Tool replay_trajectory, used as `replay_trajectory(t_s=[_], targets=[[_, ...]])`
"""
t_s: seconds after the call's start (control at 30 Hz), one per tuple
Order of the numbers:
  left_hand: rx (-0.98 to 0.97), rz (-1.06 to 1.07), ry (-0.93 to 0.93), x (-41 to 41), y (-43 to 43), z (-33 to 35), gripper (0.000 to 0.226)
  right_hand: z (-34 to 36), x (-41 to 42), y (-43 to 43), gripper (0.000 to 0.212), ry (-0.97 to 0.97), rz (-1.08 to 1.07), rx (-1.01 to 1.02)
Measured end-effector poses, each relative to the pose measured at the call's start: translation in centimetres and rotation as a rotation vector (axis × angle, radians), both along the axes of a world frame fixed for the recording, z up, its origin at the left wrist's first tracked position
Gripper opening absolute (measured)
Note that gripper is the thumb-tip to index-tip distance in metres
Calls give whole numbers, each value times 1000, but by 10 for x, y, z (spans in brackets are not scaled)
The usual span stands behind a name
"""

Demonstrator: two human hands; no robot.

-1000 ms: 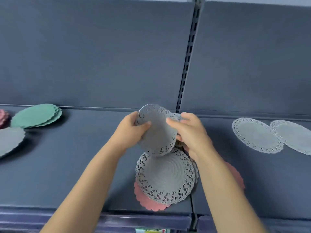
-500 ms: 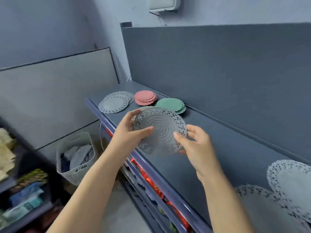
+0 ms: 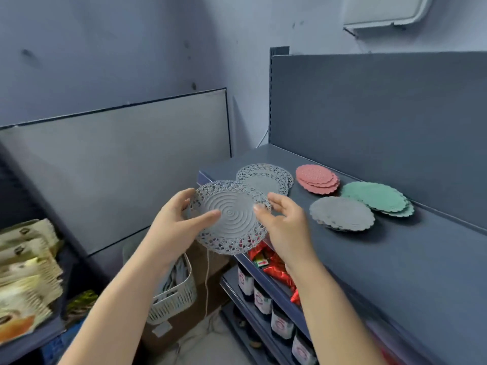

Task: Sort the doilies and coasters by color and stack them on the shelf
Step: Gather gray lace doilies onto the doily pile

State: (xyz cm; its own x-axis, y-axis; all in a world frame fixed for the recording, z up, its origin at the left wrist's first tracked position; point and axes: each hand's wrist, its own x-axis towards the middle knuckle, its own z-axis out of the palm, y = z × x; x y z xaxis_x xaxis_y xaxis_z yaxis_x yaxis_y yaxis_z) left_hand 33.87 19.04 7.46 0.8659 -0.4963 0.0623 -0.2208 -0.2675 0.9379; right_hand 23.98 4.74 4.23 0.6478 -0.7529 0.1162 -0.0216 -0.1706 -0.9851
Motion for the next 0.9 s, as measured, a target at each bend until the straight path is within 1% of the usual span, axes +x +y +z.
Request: replay_trajectory(t_s=[0.13, 0.27, 0.37, 0.43, 0.5, 0.57, 0.63, 0.7, 0.77, 0.8, 0.9], targets=[[5, -104, -3, 43, -41, 1, 67, 1, 27, -32, 48, 36, -121, -26], [62, -199, -51, 82, -96, -7, 67, -1, 56, -83, 47, 71, -131, -27], [149, -256, -110, 112, -134, -14, 69, -6, 80, -117, 45, 111, -129, -45], [255, -283, -203, 135, -155, -21, 70, -9, 96, -133, 44, 155, -103, -54], [373, -316, -283, 158, -172, -27, 72, -13, 110, -146, 43, 255, -90, -112], [554, -376, -372, 175, -183, -33, 68, -16, 120, -153, 42, 347, -104, -174], [736, -452, -498, 184, -189, -37, 62, -19, 123, -153, 41, 349, -124, -222], [802, -489, -619, 188, -196, -37, 57, -17, 121, -153, 39, 334, -169, -267], [801, -525, -728, 188, -207, -32, 56, -10, 116, -154, 33, 337, -277, -333], [769, -554, -781, 187, -213, -28, 57, -7, 113, -152, 31, 338, -344, -368], [576, -662, -903, 171, -232, -14, 59, -2, 94, -136, 28, 343, -523, -413]])
